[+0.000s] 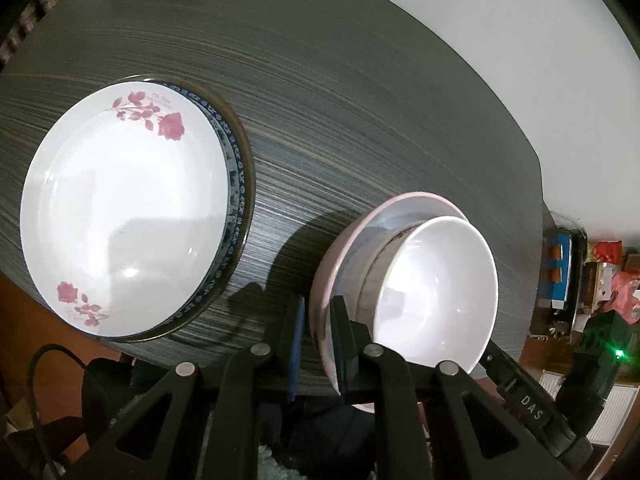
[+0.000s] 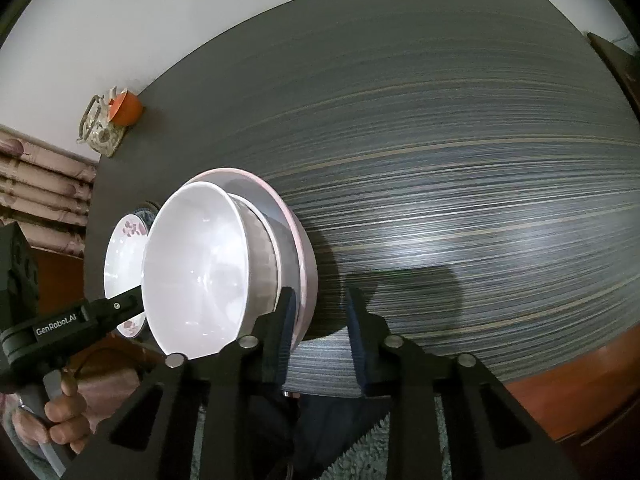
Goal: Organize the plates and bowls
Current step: 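Close both tools on the pink-rimmed bowl rim of the bowl stack, then lift the nested bowl stack with both tools toward the plate stack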
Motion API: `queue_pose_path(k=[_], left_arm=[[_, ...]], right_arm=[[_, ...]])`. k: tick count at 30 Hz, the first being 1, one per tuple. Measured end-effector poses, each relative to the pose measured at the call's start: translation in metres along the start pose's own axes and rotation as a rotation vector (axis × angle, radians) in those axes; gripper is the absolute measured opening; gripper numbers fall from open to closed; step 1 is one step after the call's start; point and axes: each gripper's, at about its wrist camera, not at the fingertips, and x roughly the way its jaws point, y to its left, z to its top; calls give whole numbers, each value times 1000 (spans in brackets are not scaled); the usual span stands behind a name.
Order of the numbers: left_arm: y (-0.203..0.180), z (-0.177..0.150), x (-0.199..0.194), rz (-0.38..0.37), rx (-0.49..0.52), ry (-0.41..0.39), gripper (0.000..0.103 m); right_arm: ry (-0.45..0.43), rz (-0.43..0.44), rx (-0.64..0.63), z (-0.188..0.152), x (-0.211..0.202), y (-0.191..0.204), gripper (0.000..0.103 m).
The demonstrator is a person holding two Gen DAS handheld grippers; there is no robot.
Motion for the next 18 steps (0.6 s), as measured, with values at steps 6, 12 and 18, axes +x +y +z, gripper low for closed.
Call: queue_pose_path(k=[6, 12, 18], left_arm=[[-6, 1, 10, 19, 12, 13, 14], [-9, 0, 20, 40, 21, 27, 13], [-16, -1, 20, 65, 44, -2, 13]], right_arm=[[14, -14, -11, 2, 5, 0, 23], [19, -24, -19, 4, 10, 2, 23], [-1, -30, -42, 6, 13, 6, 25]])
